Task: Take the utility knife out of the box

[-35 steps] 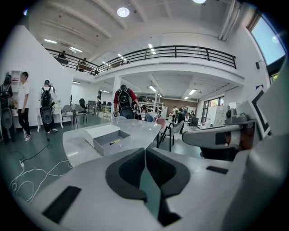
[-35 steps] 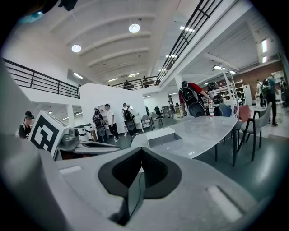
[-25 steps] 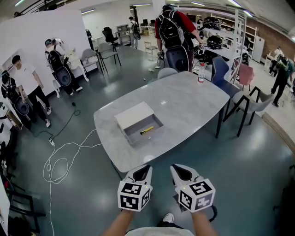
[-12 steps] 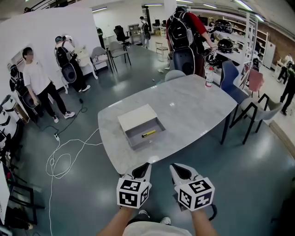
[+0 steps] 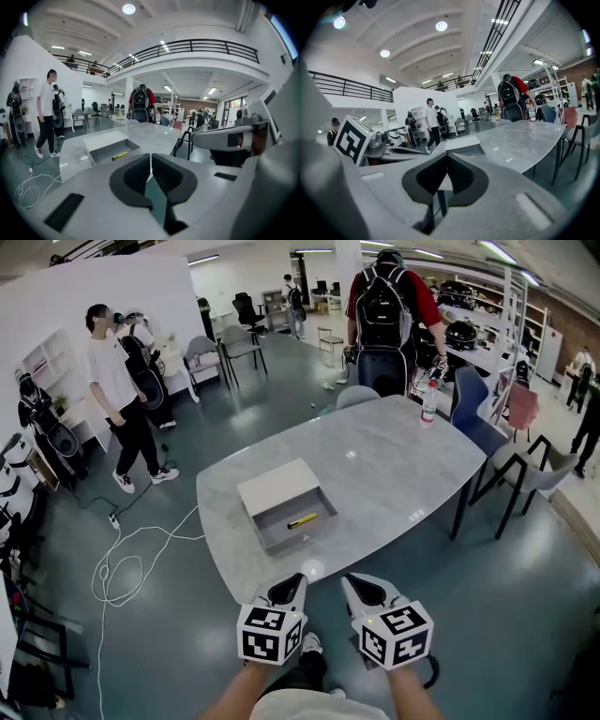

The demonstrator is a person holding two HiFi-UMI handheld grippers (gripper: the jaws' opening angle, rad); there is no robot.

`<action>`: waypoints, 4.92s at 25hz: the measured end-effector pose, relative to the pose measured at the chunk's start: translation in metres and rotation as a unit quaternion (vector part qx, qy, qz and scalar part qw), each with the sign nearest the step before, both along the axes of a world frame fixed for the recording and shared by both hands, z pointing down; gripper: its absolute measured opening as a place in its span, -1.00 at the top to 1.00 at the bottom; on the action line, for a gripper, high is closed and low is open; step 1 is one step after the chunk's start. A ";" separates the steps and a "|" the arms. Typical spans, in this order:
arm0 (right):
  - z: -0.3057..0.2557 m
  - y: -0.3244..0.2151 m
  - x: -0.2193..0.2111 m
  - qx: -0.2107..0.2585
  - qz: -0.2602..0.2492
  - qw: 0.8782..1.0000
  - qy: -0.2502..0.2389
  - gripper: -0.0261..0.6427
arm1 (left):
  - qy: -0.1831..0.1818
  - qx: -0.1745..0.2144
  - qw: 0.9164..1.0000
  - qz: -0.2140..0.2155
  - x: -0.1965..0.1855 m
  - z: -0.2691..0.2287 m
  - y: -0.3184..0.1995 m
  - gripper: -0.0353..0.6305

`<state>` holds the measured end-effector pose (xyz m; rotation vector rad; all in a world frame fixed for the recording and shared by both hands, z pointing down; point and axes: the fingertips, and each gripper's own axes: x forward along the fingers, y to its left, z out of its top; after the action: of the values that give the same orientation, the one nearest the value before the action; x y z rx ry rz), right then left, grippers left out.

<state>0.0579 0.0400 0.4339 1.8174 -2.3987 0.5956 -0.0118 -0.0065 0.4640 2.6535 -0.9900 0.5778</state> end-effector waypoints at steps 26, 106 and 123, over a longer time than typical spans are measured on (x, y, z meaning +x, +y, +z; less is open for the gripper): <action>0.031 -0.217 0.014 -0.062 -0.013 0.998 0.018 0.91 | -0.034 -0.060 0.997 0.035 0.025 0.057 -0.198 0.84; 0.077 -0.298 0.042 -0.108 -0.192 0.974 0.054 0.91 | -0.333 -0.082 0.902 0.262 0.071 0.190 -0.252 0.62; 0.073 -0.289 0.041 -0.103 -0.175 0.978 0.050 0.91 | -0.328 -0.097 0.906 0.249 0.066 0.191 -0.249 0.73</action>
<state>0.0993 -0.2487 0.5067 1.2732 -2.4034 0.6642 0.0538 -0.2558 0.6552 2.5490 -0.3153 1.6621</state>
